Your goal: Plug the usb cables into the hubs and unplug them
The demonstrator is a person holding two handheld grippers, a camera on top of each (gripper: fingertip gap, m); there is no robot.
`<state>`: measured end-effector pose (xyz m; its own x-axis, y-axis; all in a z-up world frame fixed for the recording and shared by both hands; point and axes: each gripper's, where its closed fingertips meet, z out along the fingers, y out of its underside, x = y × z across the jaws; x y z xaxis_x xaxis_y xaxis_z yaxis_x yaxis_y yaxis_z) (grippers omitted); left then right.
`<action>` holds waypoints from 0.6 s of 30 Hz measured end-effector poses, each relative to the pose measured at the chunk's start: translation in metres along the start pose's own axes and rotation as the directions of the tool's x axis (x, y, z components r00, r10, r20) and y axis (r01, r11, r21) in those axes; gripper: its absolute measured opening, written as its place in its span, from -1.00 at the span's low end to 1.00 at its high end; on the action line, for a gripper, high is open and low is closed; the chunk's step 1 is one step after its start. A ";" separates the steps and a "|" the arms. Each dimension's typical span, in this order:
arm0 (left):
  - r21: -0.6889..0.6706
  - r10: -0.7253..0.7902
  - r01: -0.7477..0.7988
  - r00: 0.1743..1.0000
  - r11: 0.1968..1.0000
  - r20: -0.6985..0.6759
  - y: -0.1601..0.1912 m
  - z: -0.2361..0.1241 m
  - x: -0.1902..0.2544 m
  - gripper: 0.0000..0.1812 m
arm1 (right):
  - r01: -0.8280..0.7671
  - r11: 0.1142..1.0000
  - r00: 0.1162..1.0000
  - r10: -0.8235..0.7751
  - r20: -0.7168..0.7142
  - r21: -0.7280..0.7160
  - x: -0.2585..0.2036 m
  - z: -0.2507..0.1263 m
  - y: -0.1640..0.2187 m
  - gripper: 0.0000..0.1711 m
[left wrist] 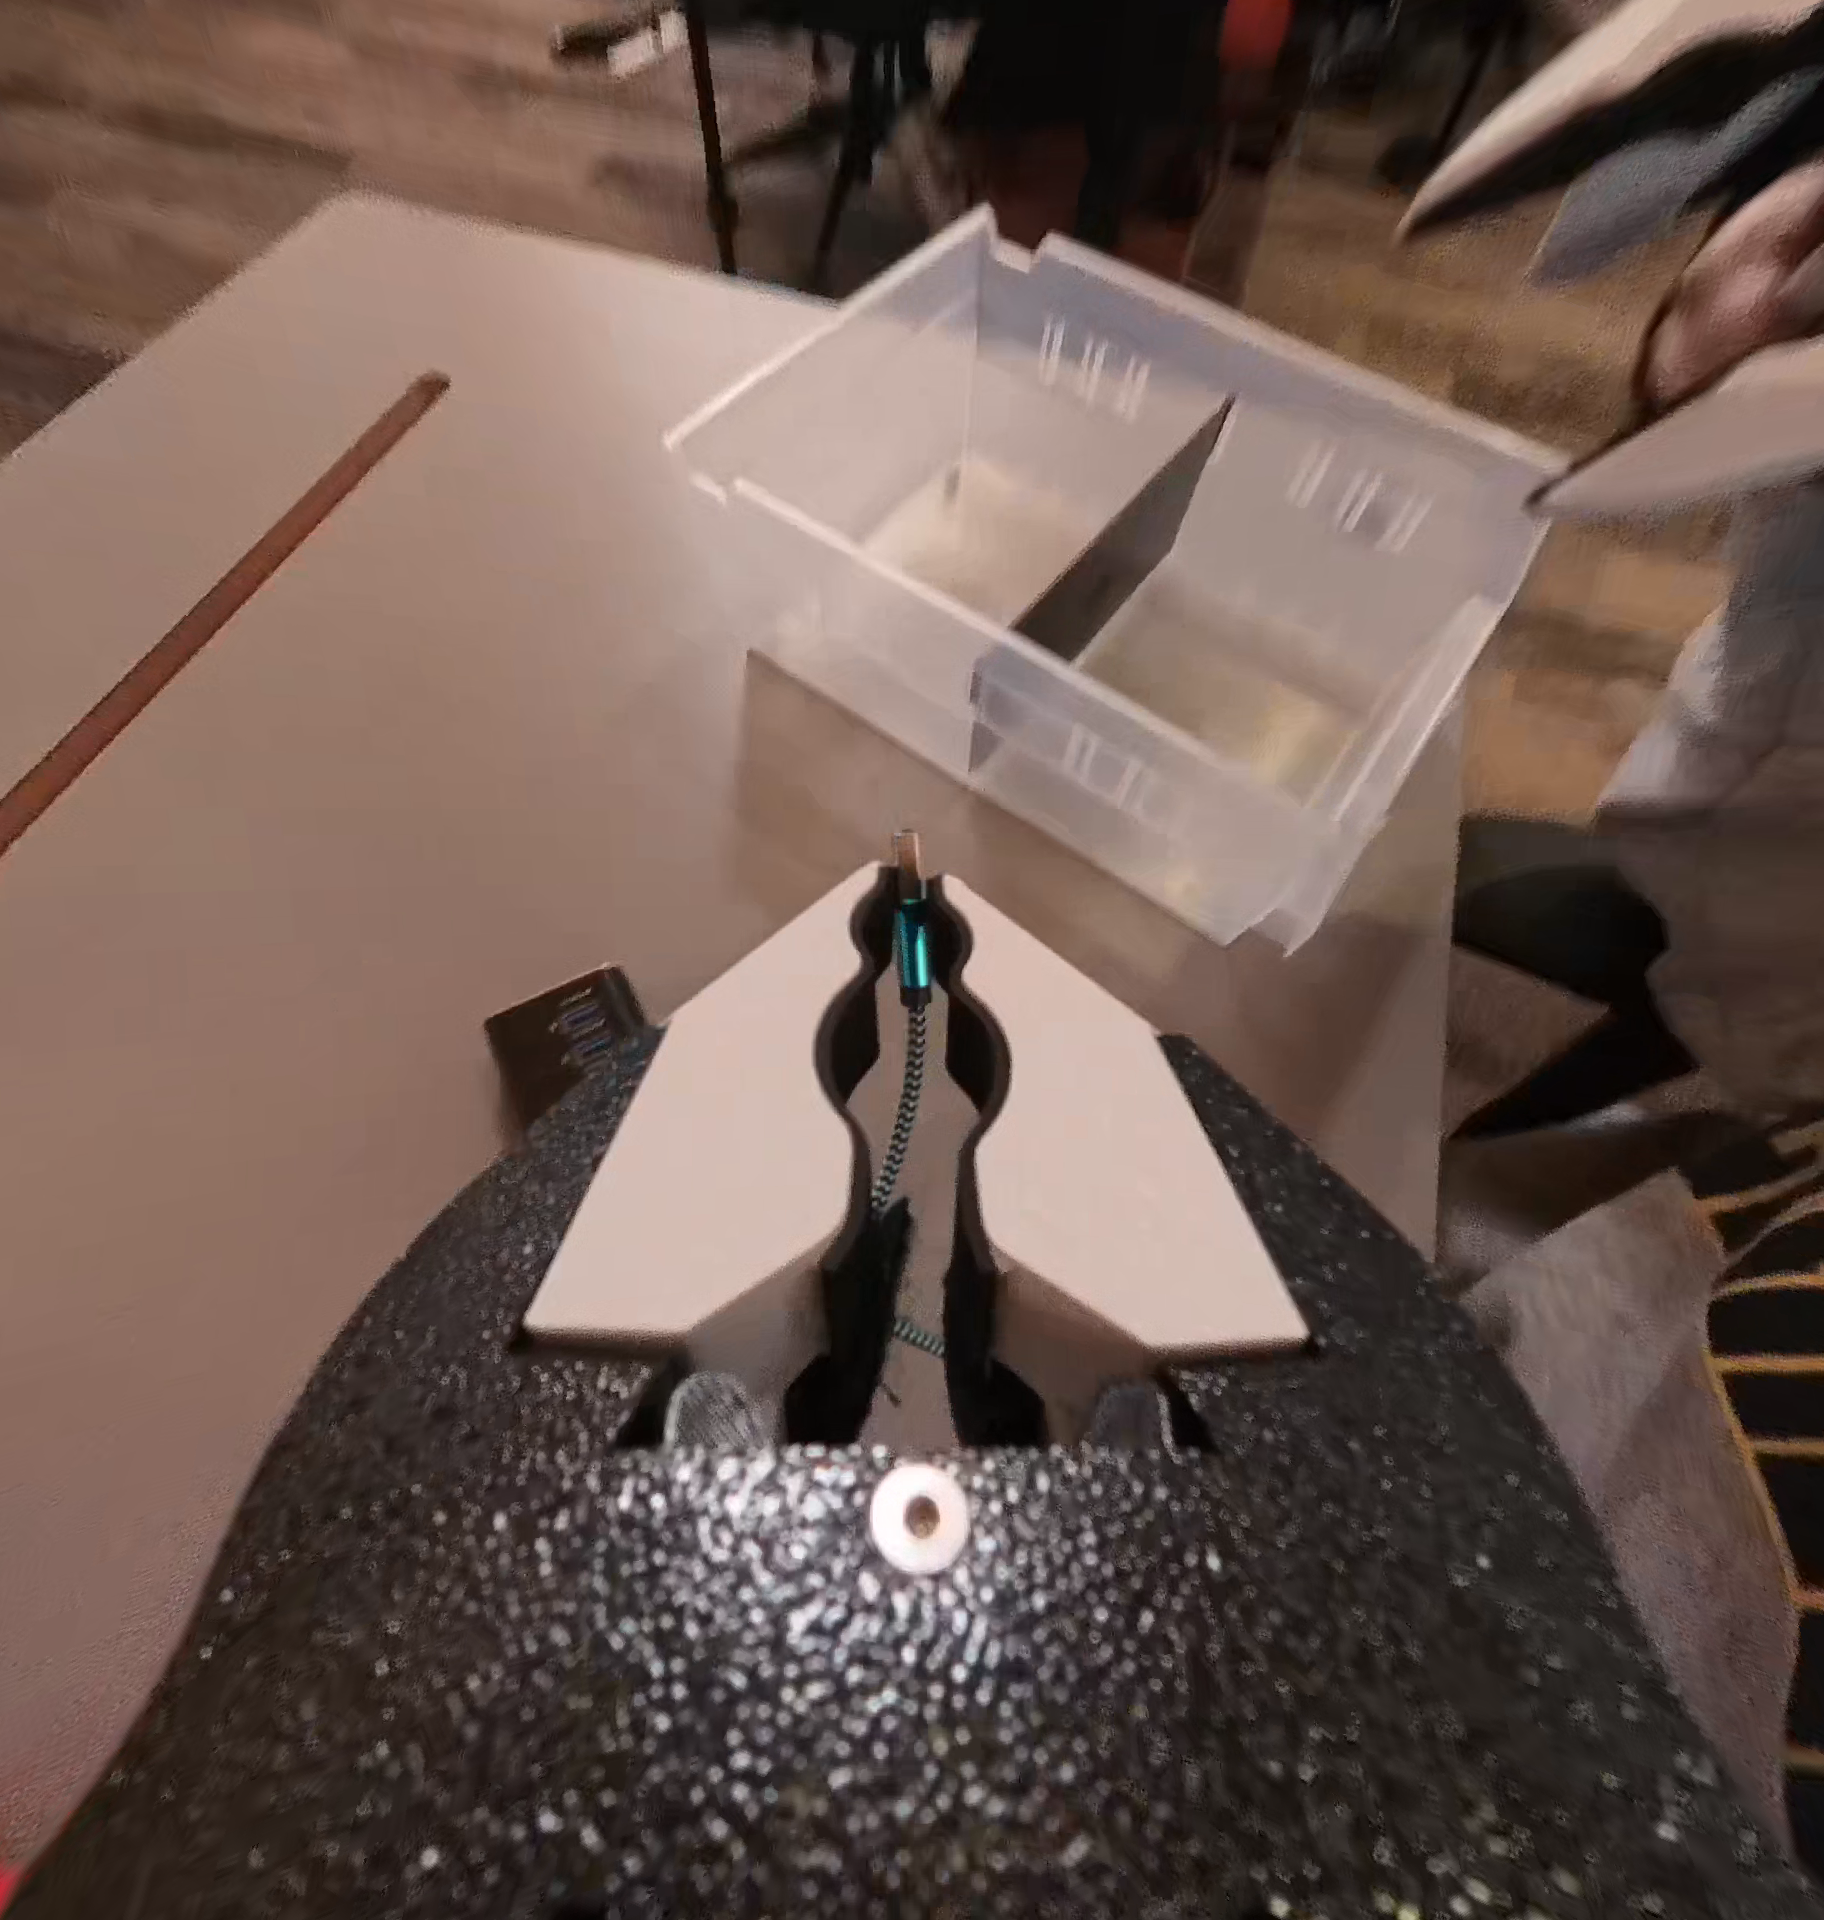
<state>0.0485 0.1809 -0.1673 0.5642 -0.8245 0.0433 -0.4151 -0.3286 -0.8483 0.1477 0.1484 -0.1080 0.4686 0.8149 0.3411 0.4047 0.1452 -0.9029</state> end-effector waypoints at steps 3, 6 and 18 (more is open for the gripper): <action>0.220 -0.043 0.059 0.996 0.974 -0.076 -0.011 -0.007 0.011 -0.96 | -0.038 0.999 0.992 0.035 0.118 0.022 -0.026 0.021 -0.007 -0.45; 0.389 -0.022 0.088 0.985 0.917 -0.170 -0.024 -0.025 0.028 -0.96 | -0.126 0.991 0.973 0.115 0.202 0.041 -0.051 0.047 -0.014 -0.45; 0.521 -0.018 0.274 0.896 0.808 -0.443 -0.050 -0.062 0.080 -0.97 | -0.461 0.860 0.794 0.288 0.535 0.221 -0.097 0.072 -0.049 -0.91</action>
<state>0.0702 0.1029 -0.0892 0.1972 -0.9372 0.2878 0.1910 -0.2512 -0.9489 0.0257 0.1026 -0.1157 0.0689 0.9892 -0.1293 -0.0417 -0.1267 -0.9911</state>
